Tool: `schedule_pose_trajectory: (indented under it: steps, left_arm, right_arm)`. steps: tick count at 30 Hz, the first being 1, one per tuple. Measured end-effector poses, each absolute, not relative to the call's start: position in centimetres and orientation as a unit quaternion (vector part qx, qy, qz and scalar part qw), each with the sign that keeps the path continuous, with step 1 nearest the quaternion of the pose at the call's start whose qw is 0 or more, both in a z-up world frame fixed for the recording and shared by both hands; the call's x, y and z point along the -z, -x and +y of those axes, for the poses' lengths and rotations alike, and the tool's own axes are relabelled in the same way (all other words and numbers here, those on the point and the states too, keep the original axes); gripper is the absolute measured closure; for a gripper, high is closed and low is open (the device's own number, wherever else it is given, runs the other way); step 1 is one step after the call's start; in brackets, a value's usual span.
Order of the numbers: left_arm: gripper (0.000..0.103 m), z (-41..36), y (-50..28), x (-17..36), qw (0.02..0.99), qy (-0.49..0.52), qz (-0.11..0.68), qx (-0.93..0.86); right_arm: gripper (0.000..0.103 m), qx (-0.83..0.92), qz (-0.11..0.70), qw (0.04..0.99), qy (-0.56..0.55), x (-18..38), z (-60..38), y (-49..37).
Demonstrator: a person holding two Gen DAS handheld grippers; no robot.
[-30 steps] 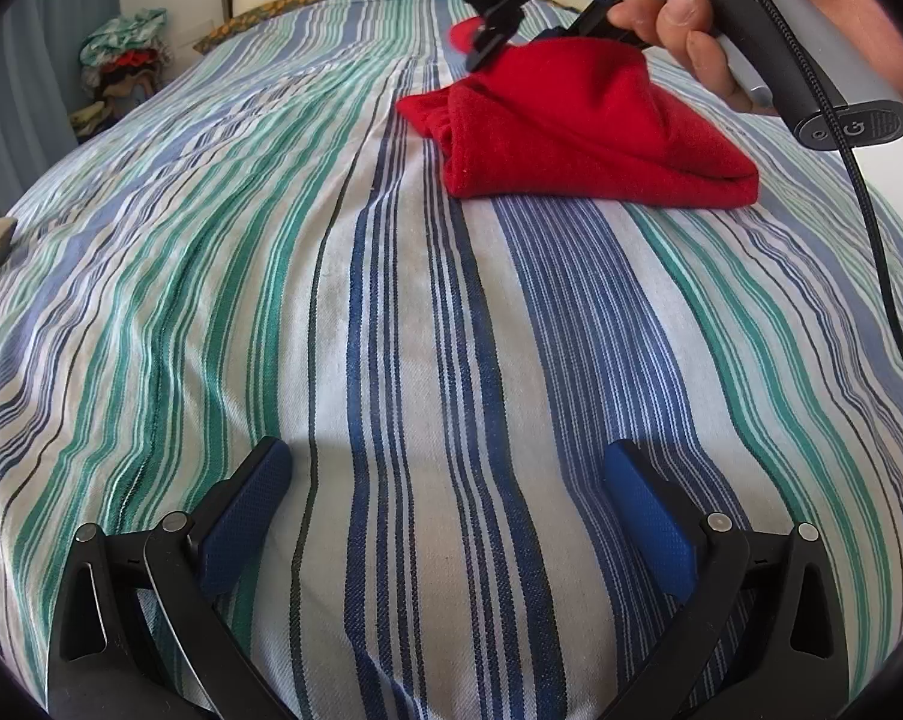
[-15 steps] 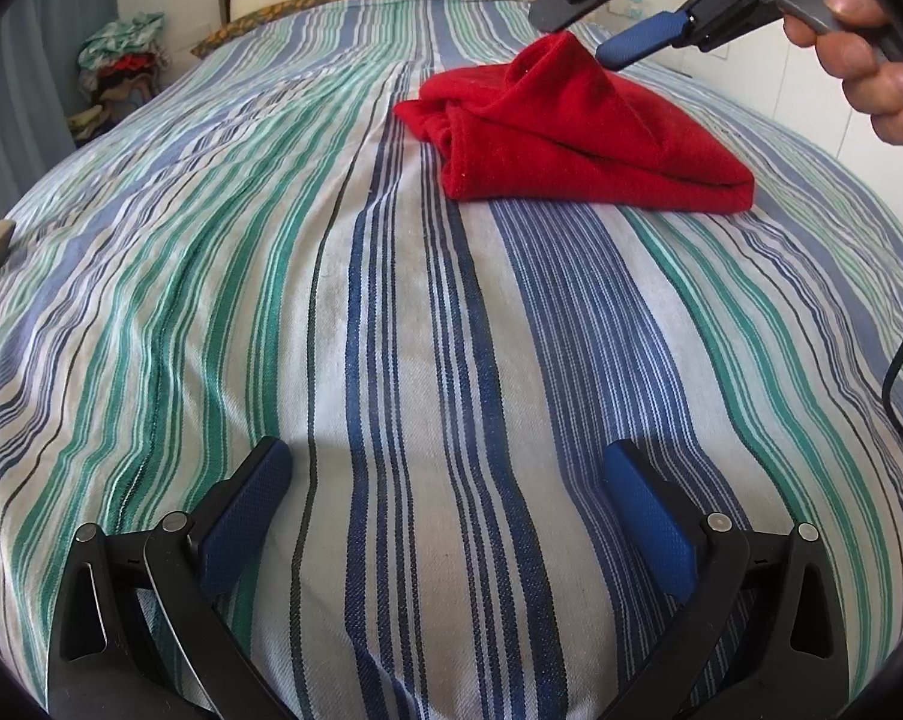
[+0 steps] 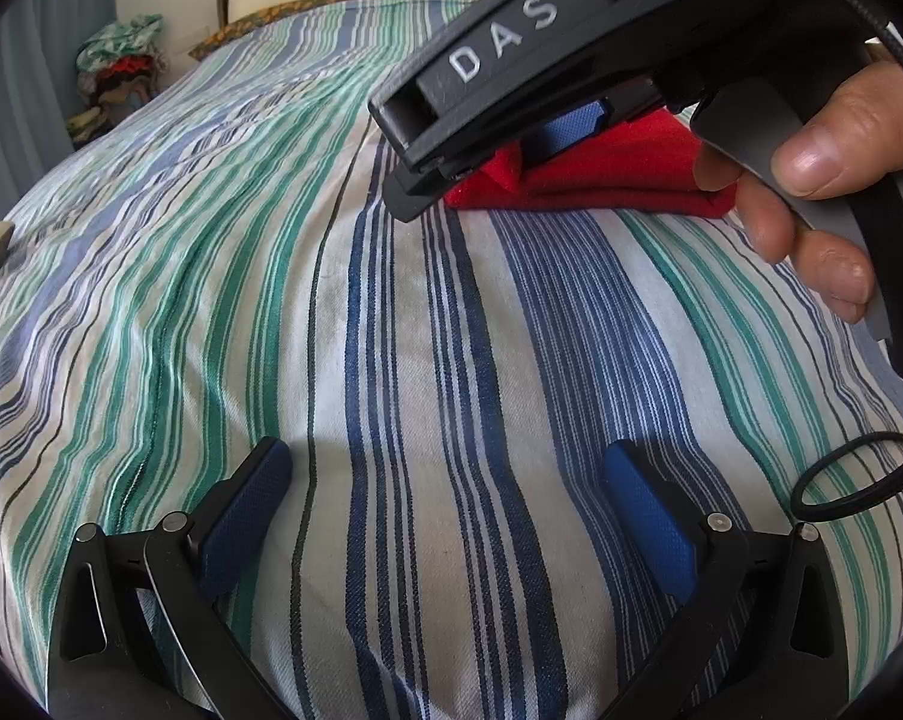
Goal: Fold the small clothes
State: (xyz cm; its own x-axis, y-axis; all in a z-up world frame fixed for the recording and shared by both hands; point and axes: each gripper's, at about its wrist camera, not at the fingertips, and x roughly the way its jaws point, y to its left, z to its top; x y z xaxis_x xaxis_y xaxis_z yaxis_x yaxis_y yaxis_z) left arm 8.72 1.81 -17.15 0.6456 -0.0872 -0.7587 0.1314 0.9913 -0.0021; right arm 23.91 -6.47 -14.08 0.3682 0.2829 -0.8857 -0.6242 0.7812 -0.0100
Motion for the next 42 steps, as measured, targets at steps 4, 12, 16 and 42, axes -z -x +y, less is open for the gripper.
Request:
schedule_pose_trajectory:
  steps: [4, 12, 16, 42]
  left_arm:
    - [0.001, 1.8, -8.7, 17.2, 0.908, -0.026, 0.413, 0.061]
    - [0.001, 1.9, -8.7, 17.2, 0.908, -0.025, 0.413, 0.063]
    - [0.001, 1.9, -8.8, 17.2, 0.908, -0.025, 0.414, 0.063]
    - [0.001, 2.2, -9.0, 17.4, 0.904, -0.029, 0.421, 0.071]
  right_arm:
    - [0.029, -0.363, 0.485, 0.787, 0.116, 11.1, -7.0, -23.0]
    - [0.087, -0.246, 0.462, 0.848, 0.086, 6.8, -9.8, -29.8]
    - [0.091, -0.227, 0.517, 0.812, 0.147, 12.9, -7.6, -30.0]
    - [0.035, -0.24, 0.435, 0.853, 0.158, 6.5, -10.7, -22.3]
